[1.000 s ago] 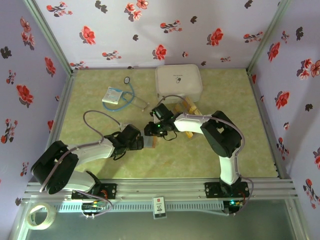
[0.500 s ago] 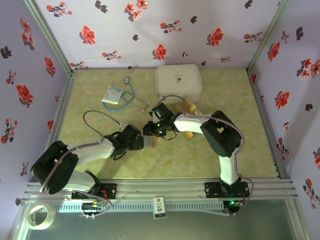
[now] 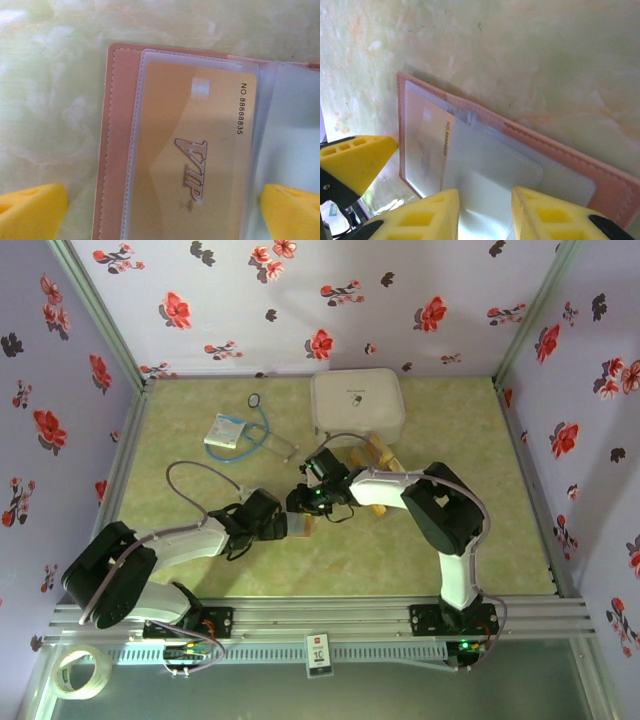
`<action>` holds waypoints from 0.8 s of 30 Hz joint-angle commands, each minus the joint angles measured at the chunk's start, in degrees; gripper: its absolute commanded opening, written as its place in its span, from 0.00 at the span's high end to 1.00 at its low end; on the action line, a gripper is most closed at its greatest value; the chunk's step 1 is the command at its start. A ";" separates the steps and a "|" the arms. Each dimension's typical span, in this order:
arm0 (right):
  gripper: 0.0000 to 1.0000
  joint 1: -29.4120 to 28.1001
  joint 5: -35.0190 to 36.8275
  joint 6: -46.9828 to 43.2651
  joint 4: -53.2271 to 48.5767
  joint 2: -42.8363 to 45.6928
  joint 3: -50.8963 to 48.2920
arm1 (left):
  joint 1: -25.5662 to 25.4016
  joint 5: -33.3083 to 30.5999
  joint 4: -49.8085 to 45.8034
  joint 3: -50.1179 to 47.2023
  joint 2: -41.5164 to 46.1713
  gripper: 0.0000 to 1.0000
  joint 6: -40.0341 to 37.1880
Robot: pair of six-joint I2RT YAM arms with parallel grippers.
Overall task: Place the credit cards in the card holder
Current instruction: Flip over the card slot on the card holder.
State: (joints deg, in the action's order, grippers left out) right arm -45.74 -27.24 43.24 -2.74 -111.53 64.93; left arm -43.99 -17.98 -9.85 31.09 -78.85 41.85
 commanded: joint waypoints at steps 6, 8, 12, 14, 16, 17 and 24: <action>0.64 -0.62 0.69 2.71 2.59 2.78 -3.70 | 0.43 -0.72 -0.79 -1.49 -0.30 0.00 0.51; 0.64 -0.94 0.60 3.20 3.15 2.28 -3.85 | 0.39 -0.72 -0.70 -1.56 -0.34 0.00 0.43; 0.63 -1.15 0.23 3.94 4.44 1.07 -3.44 | 0.39 -0.72 -0.61 -1.65 -0.51 0.00 0.58; 0.63 -1.17 0.15 4.21 4.69 0.80 -2.95 | 0.39 -0.61 -0.61 -1.67 -0.43 0.00 0.69; 0.63 -1.19 0.08 4.14 4.54 0.83 -2.27 | 0.37 -0.63 -0.66 -1.76 -0.34 0.00 0.68; 0.63 -1.15 0.03 4.05 4.31 0.79 -1.81 | 0.38 -0.63 -0.70 -1.74 -0.26 0.00 0.66; 0.64 -1.14 -0.36 3.51 2.77 0.57 1.23 | 0.39 -0.65 -0.78 -1.69 0.07 0.00 0.61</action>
State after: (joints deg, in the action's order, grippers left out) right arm -46.50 -27.22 46.59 0.60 -110.30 63.77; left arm -43.99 -18.02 -9.63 30.96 -78.74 41.85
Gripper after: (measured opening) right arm 0.359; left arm 0.997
